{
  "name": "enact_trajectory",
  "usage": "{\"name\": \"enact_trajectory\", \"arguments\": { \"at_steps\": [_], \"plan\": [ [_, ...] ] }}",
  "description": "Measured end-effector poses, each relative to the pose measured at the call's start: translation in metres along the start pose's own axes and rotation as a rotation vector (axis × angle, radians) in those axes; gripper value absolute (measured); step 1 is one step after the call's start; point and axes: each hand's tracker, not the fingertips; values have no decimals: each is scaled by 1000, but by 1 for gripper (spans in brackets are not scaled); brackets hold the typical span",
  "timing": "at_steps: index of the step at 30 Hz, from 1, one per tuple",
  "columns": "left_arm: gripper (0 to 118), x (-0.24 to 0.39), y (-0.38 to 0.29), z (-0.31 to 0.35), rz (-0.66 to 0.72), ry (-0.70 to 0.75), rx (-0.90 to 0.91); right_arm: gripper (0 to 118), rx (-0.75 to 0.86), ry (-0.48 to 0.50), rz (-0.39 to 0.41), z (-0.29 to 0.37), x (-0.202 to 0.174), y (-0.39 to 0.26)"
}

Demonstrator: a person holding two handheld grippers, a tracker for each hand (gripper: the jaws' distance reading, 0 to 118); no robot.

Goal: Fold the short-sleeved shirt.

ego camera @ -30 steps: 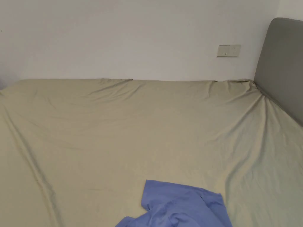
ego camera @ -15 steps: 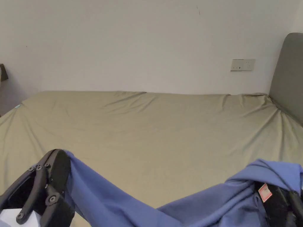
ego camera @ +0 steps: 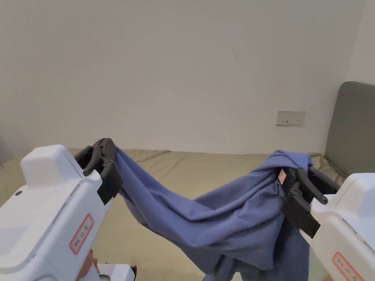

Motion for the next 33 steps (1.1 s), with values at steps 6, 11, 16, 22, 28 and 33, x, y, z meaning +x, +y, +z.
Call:
{"name": "enact_trajectory", "arguments": {
  "at_steps": [6,11,16,22,28,33],
  "plan": [
    [0,-29,-113,-30,10,76,-239,10,-193,-33,12,-42,16,-100],
    [0,-51,-183,-6,47,144,-445,10,-416,-71,-11,-15,25,-178],
    [0,-46,-175,72,-44,120,-562,10,-560,-91,-2,73,7,-175],
    [0,-39,-180,169,-85,184,-775,10,-762,-108,-10,166,-19,-176],
    [0,-53,-231,222,28,311,-1047,10,-1011,-149,-125,203,-23,-232],
    [0,-59,-243,229,72,350,-1048,12,-1089,-211,-83,196,-17,-253]
  ]
}}
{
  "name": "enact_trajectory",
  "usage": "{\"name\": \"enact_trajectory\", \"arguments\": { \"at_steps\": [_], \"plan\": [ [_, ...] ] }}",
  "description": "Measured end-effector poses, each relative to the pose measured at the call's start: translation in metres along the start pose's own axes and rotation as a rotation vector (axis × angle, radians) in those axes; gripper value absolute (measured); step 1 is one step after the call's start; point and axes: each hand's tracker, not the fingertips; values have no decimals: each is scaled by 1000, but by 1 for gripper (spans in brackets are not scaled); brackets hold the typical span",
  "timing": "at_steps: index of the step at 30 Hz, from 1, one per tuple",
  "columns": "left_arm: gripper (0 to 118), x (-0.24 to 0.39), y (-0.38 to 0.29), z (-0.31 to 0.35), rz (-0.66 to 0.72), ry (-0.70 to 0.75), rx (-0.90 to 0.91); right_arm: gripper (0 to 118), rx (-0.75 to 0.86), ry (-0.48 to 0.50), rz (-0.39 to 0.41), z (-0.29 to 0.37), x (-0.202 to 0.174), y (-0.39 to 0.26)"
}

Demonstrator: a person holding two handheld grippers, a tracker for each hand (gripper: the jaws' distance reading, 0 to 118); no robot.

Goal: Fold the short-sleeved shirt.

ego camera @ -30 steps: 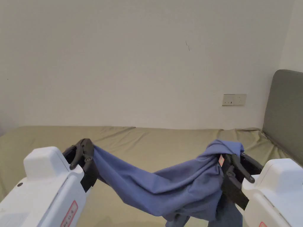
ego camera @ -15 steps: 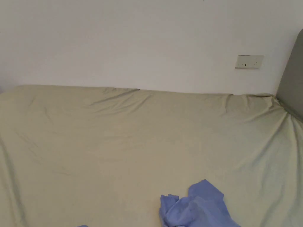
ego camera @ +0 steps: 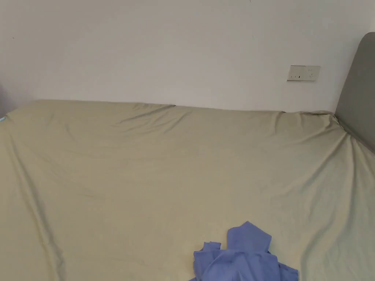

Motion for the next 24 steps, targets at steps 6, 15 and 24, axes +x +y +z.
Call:
{"name": "enact_trajectory", "arguments": {
  "at_steps": [6,15,24],
  "plan": [
    [107,4,41,66,-5,-81,293,90,318,-77,47,64,3,22],
    [65,44,46,150,-267,-104,658,3,742,-77,84,167,2,43],
    [0,46,43,137,-294,-156,552,1,688,-48,77,168,13,29]
  ]
}}
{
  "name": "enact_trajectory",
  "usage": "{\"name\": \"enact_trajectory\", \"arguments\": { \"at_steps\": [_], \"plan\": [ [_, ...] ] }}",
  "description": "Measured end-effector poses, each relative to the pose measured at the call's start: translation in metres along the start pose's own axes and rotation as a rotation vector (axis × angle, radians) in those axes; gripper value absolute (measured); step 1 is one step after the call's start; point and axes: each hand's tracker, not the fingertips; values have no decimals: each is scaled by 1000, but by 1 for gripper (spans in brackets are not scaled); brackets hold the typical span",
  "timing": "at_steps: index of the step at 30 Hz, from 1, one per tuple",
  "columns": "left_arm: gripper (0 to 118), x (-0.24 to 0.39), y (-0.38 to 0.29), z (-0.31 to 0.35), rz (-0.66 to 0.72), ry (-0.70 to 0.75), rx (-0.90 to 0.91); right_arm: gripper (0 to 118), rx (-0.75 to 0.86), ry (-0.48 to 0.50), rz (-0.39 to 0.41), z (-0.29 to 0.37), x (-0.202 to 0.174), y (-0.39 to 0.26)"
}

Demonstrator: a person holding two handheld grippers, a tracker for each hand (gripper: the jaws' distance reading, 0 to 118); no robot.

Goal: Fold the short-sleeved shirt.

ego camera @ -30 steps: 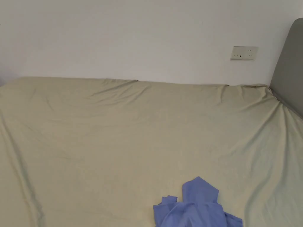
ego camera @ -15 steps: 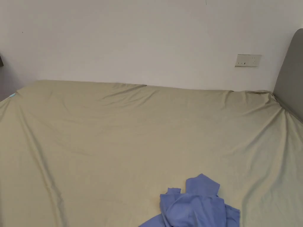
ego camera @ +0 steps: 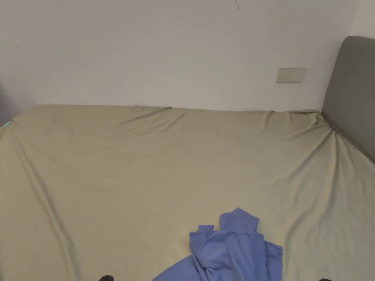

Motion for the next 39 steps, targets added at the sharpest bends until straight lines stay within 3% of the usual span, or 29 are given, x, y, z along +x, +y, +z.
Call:
{"name": "enact_trajectory", "arguments": {
  "at_steps": [4,8,11,12,13,17,20,21,22,23,24,26,27,28,30,31,36,38,39],
  "plan": [
    [0,-11,19,-44,52,-70,-47,1,-20,-27,-5,-4,10,0],
    [5,-16,25,-117,22,-123,-312,1,-43,-54,-21,-14,17,-3],
    [86,-25,0,-163,70,-97,-585,1,-70,-64,-28,-20,18,-6],
    [106,-31,-14,-172,94,-98,-651,1,-81,-63,-36,-21,19,-9],
    [108,-36,-27,-176,108,-87,-707,1,-93,-64,-37,-23,19,-11],
    [98,-50,-79,-185,123,-32,-851,1,-187,-58,-31,-39,18,-26],
    [71,-51,-110,-186,63,20,-936,1,-227,-39,-38,-52,14,-37],
    [70,-49,-115,-184,71,7,-933,1,-241,-35,-39,-55,13,-40],
    [62,-47,-112,-179,75,1,-898,2,-257,-31,-40,-58,11,-42],
    [36,-48,-106,-177,80,4,-892,2,-272,-25,-43,-62,11,-45],
    [1,-50,-101,-177,112,-25,-892,6,-284,-22,-48,-66,11,-48],
    [1,-52,-94,-172,253,-88,-818,23,-309,-19,-58,-76,12,-50],
    [1,-52,-91,-170,250,-91,-836,30,-325,-10,-64,-85,15,-49],
    [1,-51,-90,-166,220,-92,-834,30,-361,6,-68,-97,18,-47],
    [1,-49,-87,-158,199,-76,-790,87,-442,43,-50,-135,26,-47],
    [1,-51,-86,-155,202,-83,-797,99,-445,49,-37,-155,30,-48],
    [1,-58,-90,-146,251,-92,-794,99,-638,30,88,-278,40,-71],
    [1,-59,-91,-145,263,-91,-792,89,-690,42,69,-312,42,-78],
    [1,-58,-92,-145,270,-92,-795,75,-713,58,43,-326,43,-80]
  ]
}}
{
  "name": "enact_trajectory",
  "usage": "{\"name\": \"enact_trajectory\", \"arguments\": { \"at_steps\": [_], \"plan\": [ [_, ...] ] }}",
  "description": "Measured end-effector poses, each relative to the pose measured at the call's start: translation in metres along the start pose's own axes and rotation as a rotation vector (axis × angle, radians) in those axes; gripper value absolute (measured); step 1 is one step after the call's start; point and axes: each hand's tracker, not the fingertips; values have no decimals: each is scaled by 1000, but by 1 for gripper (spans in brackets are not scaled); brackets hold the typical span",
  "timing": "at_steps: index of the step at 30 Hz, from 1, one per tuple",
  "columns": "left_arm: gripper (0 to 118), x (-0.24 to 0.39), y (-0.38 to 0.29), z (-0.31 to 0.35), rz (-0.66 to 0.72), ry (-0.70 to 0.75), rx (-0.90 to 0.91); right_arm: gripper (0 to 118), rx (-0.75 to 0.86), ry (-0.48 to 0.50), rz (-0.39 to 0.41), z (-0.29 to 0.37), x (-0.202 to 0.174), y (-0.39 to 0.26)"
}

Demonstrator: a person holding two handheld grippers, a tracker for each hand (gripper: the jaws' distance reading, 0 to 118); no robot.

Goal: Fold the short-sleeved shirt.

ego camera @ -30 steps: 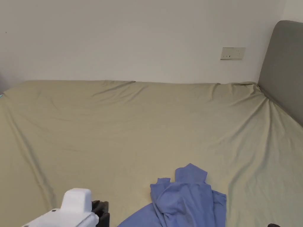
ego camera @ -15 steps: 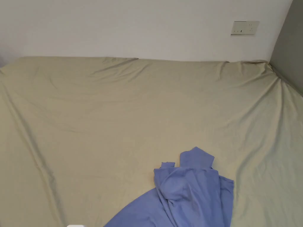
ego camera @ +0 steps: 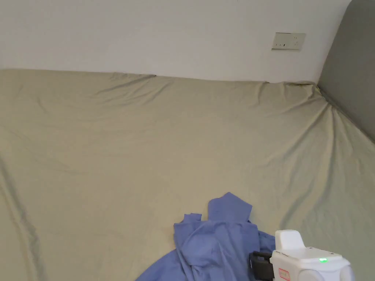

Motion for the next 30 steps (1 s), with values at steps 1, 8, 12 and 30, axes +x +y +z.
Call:
{"name": "enact_trajectory", "arguments": {
  "at_steps": [1,8,12,30],
  "plan": [
    [1,0,-1,-1,4,0,-1,60,-10,20,-13,-10,0,4],
    [1,-2,1,-8,21,5,0,8,34,37,51,-19,-8,-6],
    [1,0,6,20,47,-48,125,7,200,69,-57,27,3,-24],
    [1,-37,-76,164,364,-146,647,7,575,42,-464,283,8,-180]
  ]
}}
